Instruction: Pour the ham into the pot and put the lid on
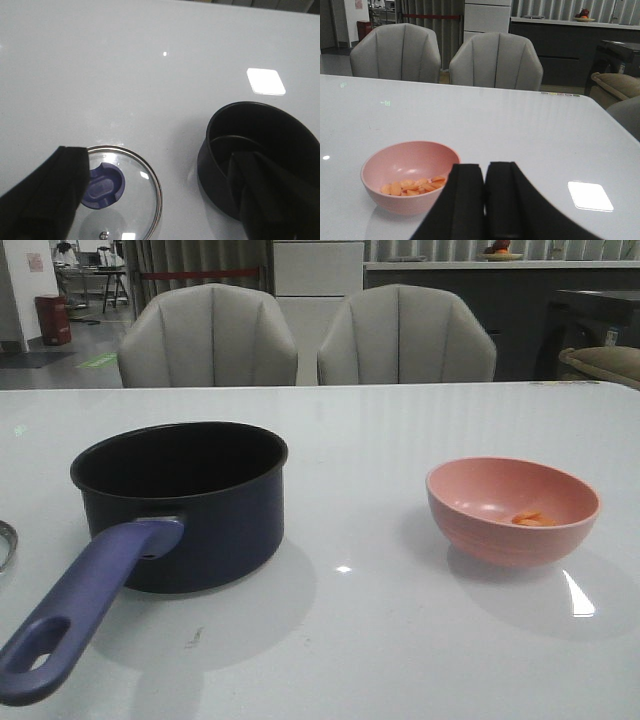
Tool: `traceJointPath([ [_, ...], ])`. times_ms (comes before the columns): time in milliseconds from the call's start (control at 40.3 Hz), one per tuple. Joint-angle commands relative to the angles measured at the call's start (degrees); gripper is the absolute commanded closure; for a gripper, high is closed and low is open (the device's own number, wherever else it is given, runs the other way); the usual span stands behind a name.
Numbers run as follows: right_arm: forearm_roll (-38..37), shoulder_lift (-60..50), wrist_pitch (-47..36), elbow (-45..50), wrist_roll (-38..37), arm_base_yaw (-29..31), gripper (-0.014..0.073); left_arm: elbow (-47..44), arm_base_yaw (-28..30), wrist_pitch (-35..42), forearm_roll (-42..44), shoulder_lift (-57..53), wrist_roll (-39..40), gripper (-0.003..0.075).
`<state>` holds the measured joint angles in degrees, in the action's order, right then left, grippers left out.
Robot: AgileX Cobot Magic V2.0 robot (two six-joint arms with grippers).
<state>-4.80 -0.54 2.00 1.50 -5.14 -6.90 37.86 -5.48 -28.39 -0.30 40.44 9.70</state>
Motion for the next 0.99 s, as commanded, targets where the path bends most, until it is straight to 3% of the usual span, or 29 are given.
traceJointPath([
  [0, -0.78, -1.24, -5.19, -0.26, 0.28, 0.14, 0.0444, -2.77, -0.58, 7.95, -0.65, -6.47, 0.03, 0.0117],
  [397, -0.83, -1.18, -5.19, -0.26, 0.28, 0.14, 0.0444, -15.59, -5.24, 15.91, 0.70, -26.53, 0.03, 0.0117],
  [521, -0.83, -1.18, -5.19, -0.26, 0.28, 0.14, 0.0444, -17.69, -5.24, 19.84, -0.37, -28.24, 0.03, 0.0117],
  [719, -0.83, -1.19, -5.74, -0.26, 0.28, 0.14, 0.0444, -17.87, -5.24, 19.84, -0.59, -28.24, 0.03, 0.0117],
  [819, -0.76, -1.19, -9.52, -0.26, 0.28, 0.14, 0.0444, -17.87, -5.24, 19.84, -0.59, -28.24, 0.03, 0.0117],
  [893, -0.63, -1.19, -18.50, -0.37, 0.28, 0.14, 0.0444, -17.87, -5.24, 19.70, -0.07, -28.24, 0.03, 0.0117],
  [967, -0.52, -1.14, -21.81, -1.73, 0.28, 0.14, 0.0444, -17.87, -5.32, 19.43, 0.30, -28.24, 0.03, 0.0117],
])
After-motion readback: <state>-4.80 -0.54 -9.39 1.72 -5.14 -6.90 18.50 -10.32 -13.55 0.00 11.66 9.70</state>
